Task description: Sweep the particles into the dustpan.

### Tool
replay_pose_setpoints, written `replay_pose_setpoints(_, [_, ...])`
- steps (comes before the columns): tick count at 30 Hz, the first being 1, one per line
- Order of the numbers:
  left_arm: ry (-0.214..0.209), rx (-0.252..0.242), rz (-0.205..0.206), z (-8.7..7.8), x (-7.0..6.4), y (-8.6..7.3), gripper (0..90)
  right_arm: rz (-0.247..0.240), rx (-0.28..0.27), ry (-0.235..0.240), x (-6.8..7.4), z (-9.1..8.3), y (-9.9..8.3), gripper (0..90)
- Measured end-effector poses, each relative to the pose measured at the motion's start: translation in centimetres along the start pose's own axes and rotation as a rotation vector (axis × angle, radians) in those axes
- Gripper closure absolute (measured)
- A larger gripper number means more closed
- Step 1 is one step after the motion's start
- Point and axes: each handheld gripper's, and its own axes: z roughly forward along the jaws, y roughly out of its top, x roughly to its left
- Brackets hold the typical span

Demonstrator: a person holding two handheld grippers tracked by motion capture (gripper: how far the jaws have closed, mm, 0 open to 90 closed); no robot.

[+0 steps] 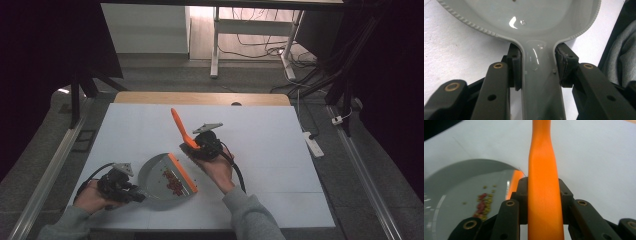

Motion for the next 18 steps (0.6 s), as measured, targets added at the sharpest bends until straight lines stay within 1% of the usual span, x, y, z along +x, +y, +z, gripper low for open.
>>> replay_pose_setpoints(4, [0.001, -0.005, -0.003, -0.2, 0.0, -0.1, 61.7, -0.002, 0.026, -0.025, -0.8, 1.0, 0.0, 70.7])
replay_pose_setpoints(6, [0.001, -0.005, -0.003, -0.3, 0.0, -0.2, 61.7, -0.005, 0.041, -0.033, -0.9, 1.8, 0.0, 70.8])
replay_pose_setpoints(9, [-0.001, -0.004, -0.004, -0.3, 0.1, -0.2, 61.7, -0.005, 0.066, -0.031, -0.9, 2.9, 0.0, 70.7])
replay_pose_setpoints(10, [-0.001, -0.004, -0.004, -0.3, 0.1, -0.2, 61.7, -0.007, 0.074, -0.033, -0.8, 3.2, 0.0, 70.8])
replay_pose_setpoints(11, [-0.002, -0.004, -0.005, -0.3, 0.1, -0.2, 61.7, -0.022, 0.08, -0.039, -0.7, 3.5, 0.1, 70.8])
replay_pose_setpoints(13, [-0.002, -0.004, -0.007, -0.4, 0.1, -0.2, 61.7, -0.027, 0.088, -0.037, -0.3, 3.9, 0.4, 70.8])
replay_pose_setpoints(15, [-0.003, -0.003, -0.006, -0.3, 0.1, -0.2, 61.7, -0.04, 0.098, -0.03, 0.0, 4.2, 0.7, 70.8])
replay_pose_setpoints(18, [-0.004, -0.004, -0.008, -0.3, 0.2, -0.2, 61.7, -0.051, 0.11, -0.006, 0.8, 4.7, 1.0, 70.9])
